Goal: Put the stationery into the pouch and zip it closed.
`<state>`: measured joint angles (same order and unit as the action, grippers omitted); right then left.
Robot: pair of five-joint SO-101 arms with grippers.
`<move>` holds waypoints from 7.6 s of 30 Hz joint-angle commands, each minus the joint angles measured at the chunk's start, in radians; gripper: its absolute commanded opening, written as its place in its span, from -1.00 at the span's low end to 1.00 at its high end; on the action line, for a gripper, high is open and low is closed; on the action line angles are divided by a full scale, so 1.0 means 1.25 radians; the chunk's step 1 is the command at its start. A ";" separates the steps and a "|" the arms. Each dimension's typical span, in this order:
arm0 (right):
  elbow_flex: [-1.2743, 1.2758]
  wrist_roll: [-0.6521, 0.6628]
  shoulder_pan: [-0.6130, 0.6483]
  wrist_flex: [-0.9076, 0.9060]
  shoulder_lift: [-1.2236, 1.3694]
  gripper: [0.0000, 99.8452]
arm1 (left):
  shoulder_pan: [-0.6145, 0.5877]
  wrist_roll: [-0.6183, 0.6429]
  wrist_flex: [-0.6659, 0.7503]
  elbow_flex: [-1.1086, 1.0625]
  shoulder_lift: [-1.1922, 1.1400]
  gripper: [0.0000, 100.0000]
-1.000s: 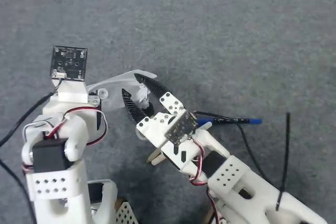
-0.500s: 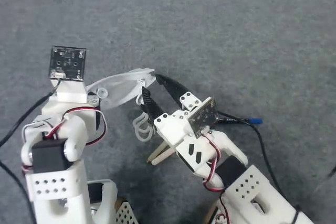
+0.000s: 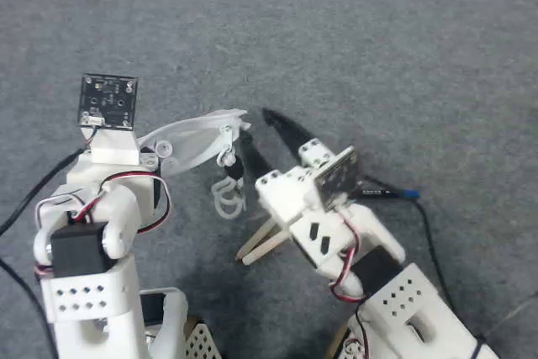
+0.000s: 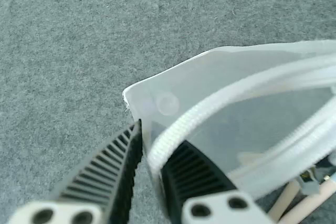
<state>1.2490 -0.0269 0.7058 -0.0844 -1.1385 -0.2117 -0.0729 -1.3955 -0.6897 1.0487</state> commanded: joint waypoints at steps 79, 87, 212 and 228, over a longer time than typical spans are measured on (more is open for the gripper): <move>-0.660 -0.408 -0.087 -0.688 1.002 -0.73 | -0.023 -0.005 0.029 0.009 0.004 -0.98; -0.692 -0.406 -0.090 -0.690 1.067 -0.73 | -0.023 -0.005 0.029 0.009 0.004 -0.98; -0.535 -0.306 -0.031 -0.519 -0.073 -0.99 | -0.021 -0.006 0.034 -0.007 0.004 -0.98; -0.535 -0.190 0.063 -0.364 -0.066 -0.99 | -0.020 -0.005 0.042 -0.008 0.004 -0.98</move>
<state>0.5938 -0.3000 0.7718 -0.5800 -1.2137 -0.2378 -0.0729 -1.3817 -0.7081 1.0549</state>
